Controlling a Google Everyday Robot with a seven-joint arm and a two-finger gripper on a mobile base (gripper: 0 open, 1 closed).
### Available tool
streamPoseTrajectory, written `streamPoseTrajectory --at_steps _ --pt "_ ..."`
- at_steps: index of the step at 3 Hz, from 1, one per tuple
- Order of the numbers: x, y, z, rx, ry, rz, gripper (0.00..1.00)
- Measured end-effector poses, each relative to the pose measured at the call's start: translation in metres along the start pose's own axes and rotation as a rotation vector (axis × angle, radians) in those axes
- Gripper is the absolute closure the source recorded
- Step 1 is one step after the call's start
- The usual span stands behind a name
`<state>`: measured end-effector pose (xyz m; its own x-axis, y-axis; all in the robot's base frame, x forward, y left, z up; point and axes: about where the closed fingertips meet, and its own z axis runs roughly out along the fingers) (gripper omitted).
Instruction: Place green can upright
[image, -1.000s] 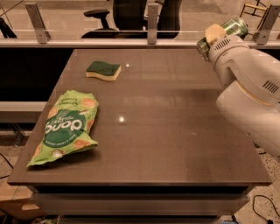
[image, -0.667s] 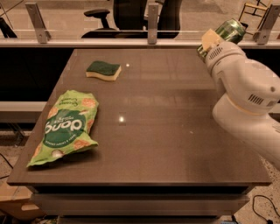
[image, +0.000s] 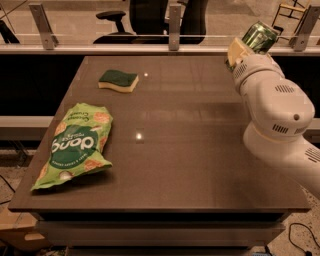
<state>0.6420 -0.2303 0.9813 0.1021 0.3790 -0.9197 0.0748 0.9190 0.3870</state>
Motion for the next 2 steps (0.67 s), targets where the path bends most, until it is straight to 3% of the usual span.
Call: streamPoseTrajectory --at_steps 2 --pt "0.016 0.009 -0.009 -0.072 0.020 -0.121 1.00"
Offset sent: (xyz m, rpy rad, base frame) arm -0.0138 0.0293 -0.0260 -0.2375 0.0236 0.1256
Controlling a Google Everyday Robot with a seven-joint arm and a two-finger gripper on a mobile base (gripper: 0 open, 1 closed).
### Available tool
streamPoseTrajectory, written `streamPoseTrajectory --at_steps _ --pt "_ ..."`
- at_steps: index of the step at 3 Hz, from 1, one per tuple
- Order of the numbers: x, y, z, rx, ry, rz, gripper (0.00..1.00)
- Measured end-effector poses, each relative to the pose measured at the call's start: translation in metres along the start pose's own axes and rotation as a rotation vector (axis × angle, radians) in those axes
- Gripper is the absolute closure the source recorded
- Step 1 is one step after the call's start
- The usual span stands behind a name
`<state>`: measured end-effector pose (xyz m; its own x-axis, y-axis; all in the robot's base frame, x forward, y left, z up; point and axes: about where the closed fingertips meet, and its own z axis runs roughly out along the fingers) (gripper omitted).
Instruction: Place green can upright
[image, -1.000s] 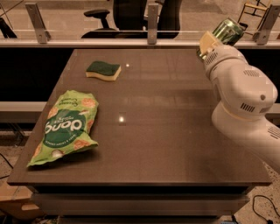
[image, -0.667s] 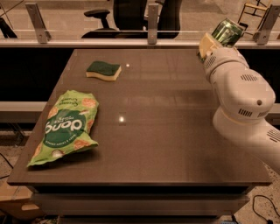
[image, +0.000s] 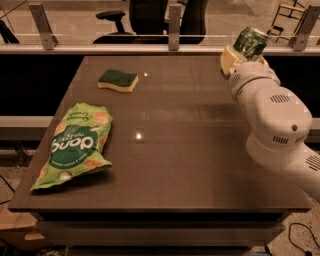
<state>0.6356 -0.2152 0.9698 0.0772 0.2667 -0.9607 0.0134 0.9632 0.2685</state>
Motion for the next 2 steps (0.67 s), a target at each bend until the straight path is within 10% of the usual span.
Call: streamPoseTrajectory --at_steps 2 --pt "0.024 0.014 -0.017 -0.094 0.004 -0.106 1.00"
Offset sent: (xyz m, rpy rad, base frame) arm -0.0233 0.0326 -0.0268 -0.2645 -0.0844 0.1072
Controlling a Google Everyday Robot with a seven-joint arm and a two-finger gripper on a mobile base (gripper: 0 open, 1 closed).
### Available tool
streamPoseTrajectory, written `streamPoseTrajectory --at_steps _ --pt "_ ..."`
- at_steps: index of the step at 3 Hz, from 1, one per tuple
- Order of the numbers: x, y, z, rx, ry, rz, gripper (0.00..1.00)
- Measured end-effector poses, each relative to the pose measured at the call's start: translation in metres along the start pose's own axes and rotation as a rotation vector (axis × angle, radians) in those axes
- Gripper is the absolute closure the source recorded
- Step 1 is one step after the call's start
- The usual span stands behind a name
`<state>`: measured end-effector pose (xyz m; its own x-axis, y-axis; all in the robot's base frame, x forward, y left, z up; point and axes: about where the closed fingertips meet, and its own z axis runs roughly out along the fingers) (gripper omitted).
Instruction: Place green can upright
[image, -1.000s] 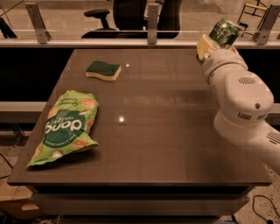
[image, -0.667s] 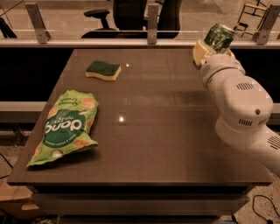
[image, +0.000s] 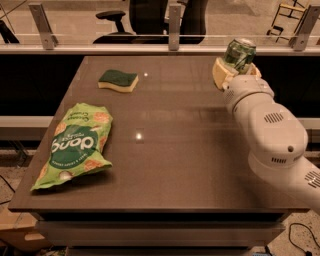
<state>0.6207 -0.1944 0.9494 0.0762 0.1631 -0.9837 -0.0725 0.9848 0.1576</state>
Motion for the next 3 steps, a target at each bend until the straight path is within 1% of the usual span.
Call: streamPoseTrajectory --at_steps 1,2,3 --pt "0.004 0.007 -0.004 -0.022 -0.059 -0.052 1.00" --pt "0.005 0.017 -0.004 -0.047 -0.101 -0.069 1.00" --pt "0.005 0.017 -0.004 -0.047 -0.099 -0.053 0.81"
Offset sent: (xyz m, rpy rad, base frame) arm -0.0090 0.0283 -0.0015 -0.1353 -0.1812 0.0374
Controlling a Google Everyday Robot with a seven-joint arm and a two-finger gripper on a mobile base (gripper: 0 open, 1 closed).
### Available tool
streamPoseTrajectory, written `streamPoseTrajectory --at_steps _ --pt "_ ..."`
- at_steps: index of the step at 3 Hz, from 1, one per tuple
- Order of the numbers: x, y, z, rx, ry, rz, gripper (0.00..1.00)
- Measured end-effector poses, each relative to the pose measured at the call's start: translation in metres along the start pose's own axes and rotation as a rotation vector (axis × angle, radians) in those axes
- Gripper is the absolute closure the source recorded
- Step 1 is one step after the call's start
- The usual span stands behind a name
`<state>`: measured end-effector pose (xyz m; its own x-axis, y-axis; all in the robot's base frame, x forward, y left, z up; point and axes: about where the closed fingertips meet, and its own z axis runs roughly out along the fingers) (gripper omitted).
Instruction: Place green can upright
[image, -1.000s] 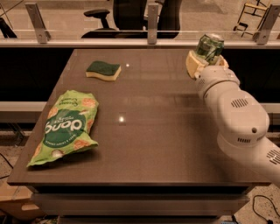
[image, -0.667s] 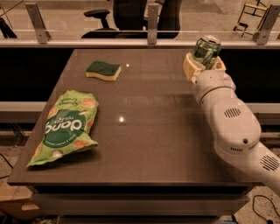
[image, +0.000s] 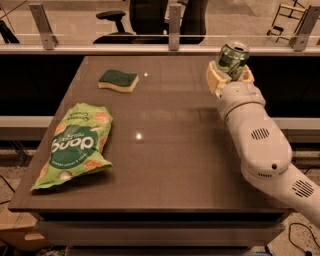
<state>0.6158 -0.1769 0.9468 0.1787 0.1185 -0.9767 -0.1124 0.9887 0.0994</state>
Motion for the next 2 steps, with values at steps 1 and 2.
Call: streamPoseTrajectory --at_steps 1,2 --pt "0.0009 0.0002 0.0004 0.001 0.004 0.020 0.57" --pt "0.0017 0.0004 0.0008 0.003 0.009 0.039 0.35"
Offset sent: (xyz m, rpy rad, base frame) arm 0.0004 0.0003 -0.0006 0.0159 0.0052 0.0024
